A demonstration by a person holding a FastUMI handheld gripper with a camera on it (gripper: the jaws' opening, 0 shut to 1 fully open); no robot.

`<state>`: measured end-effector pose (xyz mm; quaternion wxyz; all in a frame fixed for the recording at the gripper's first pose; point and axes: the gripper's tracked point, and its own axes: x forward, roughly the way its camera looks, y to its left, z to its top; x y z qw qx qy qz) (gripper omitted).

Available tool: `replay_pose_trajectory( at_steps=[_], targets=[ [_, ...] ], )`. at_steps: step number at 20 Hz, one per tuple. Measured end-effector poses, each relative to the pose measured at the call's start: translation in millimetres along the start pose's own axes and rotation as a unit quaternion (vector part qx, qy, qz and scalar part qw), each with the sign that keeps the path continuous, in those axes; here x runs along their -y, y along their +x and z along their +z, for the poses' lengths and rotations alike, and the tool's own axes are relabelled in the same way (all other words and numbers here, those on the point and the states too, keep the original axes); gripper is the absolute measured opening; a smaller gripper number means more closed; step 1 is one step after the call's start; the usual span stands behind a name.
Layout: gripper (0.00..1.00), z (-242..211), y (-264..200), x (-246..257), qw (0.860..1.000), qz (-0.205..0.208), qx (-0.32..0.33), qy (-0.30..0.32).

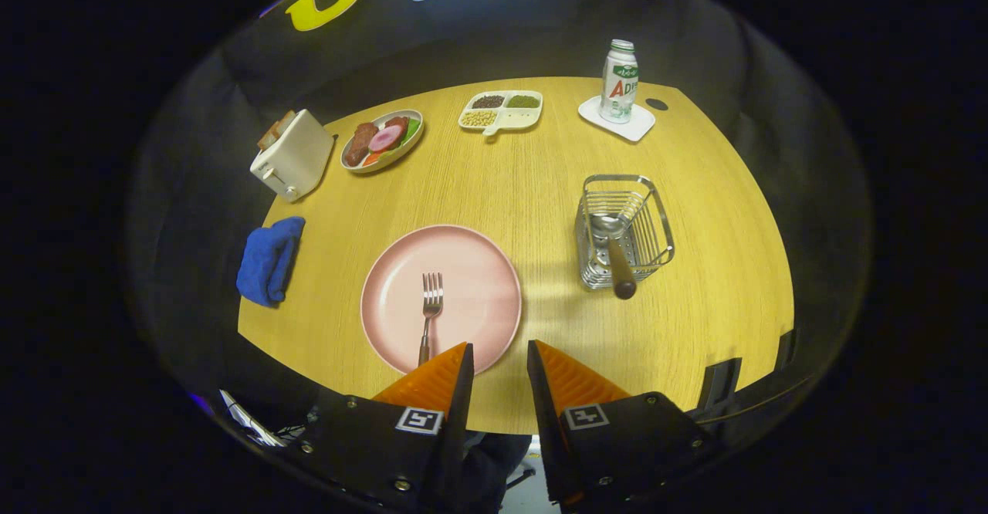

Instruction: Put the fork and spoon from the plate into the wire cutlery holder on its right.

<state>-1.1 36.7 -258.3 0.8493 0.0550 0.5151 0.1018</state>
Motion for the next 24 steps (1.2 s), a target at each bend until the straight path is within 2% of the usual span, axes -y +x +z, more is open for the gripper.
replay_pose_trajectory(
  at_steps=[10,21,22,24],
  targets=[
    [0.43,-31.2,61.1,-55.9,0.998,0.016,-0.057,-0.03],
    [0.43,-49.2,98.5,-56.1,0.992,-0.016,-0.111,-0.053],
    [0.43,-51.4,96.8,-59.3,0.992,-0.007,-0.117,-0.048],
    [0.14,-54.8,103.1,-55.0,0.991,-0.015,-0.128,-0.034]
  ],
)
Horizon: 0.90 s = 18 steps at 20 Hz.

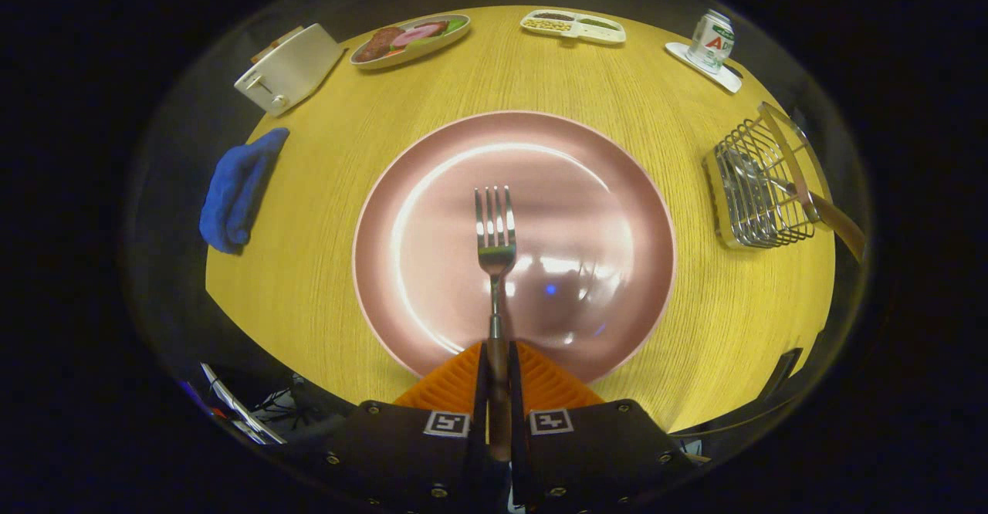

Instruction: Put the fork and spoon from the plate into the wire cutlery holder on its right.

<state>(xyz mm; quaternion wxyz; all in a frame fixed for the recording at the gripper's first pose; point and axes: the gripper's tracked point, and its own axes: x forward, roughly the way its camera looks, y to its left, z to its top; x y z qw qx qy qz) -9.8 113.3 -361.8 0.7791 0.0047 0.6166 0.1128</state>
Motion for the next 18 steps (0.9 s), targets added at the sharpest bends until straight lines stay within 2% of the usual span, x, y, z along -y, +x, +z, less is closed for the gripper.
replay_pose_trajectory(
  at_steps=[2,4,11,18],
  targets=[
    [0.14,2.9,-2.3,-3.0,1.0,0.009,0.002,0.011],
    [0.03,4.9,-3.4,-9.0,0.999,0.029,0.005,0.013],
    [0.04,8.0,-11.7,-25.3,0.997,0.075,0.026,0.012],
    [0.03,25.6,-36.3,-9.6,0.995,0.085,0.044,0.017]
  ],
)
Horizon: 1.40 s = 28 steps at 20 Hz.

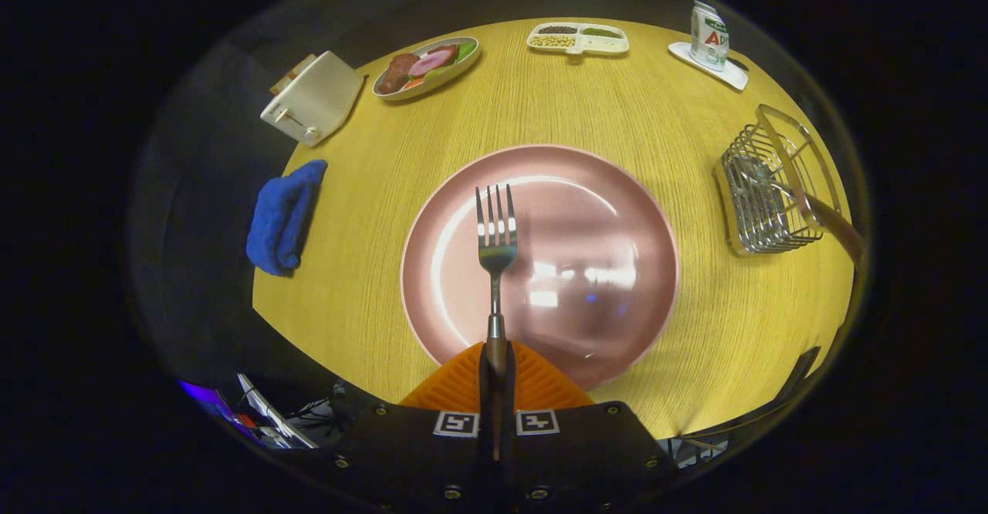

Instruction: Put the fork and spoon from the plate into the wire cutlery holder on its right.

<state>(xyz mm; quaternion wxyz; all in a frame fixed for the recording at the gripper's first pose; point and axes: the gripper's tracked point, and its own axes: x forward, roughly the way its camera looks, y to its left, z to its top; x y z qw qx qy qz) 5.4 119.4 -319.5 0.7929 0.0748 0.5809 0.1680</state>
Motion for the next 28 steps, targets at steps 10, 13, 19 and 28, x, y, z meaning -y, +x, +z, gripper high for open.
replay_pose_trajectory(
  at_steps=[10,13,19,28],
  targets=[
    [0.03,68.9,-76.1,65.5,0.997,-0.023,0.072,0.03],
    [0.03,77.5,-92.4,87.3,0.994,-0.028,0.088,0.051],
    [0.03,71.6,-116.8,130.0,0.992,-0.046,0.093,0.07],
    [0.03,56.0,-126.5,156.3,0.994,-0.06,0.065,0.071]
  ],
)
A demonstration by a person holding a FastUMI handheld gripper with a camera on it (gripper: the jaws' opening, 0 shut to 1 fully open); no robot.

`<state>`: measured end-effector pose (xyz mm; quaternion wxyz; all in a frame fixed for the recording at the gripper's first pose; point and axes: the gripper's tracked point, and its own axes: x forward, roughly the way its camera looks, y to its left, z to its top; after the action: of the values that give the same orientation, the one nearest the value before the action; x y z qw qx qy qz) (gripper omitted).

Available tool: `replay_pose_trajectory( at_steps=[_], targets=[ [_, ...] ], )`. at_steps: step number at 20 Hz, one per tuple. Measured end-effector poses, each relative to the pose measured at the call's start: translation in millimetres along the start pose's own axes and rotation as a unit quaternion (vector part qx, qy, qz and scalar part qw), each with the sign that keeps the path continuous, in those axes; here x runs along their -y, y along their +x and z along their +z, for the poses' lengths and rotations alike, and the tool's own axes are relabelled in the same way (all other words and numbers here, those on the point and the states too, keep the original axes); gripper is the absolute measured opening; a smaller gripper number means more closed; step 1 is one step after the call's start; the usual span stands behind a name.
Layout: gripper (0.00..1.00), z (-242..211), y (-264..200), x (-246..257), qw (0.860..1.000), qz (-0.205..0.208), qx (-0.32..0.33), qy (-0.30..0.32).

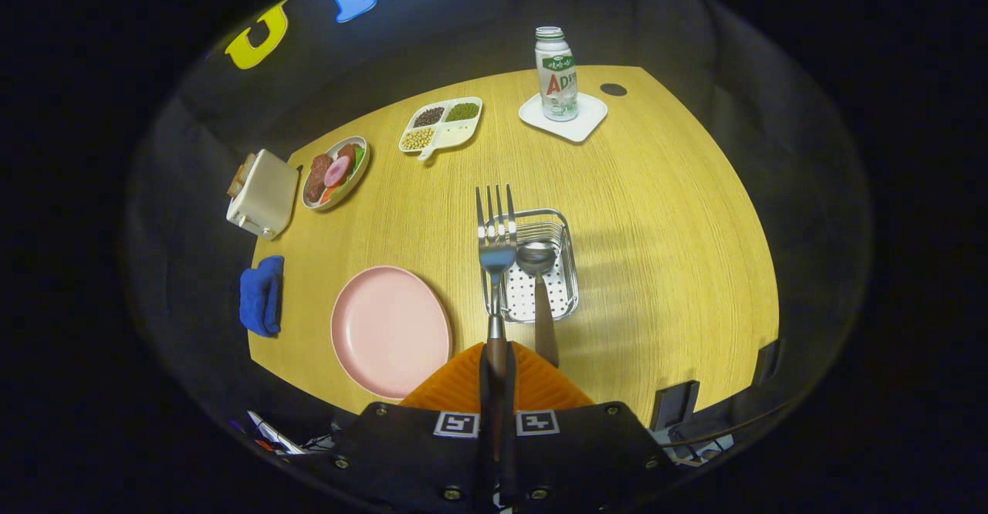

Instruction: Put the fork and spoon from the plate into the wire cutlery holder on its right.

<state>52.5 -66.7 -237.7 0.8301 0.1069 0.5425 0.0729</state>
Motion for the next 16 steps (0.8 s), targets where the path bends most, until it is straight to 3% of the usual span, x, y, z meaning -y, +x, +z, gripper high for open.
replay_pose_trajectory(
  at_steps=[16],
  targets=[
    [0.03,-26.5,20.9,18.3,0.994,-0.049,-0.1,-0.013]
  ],
)
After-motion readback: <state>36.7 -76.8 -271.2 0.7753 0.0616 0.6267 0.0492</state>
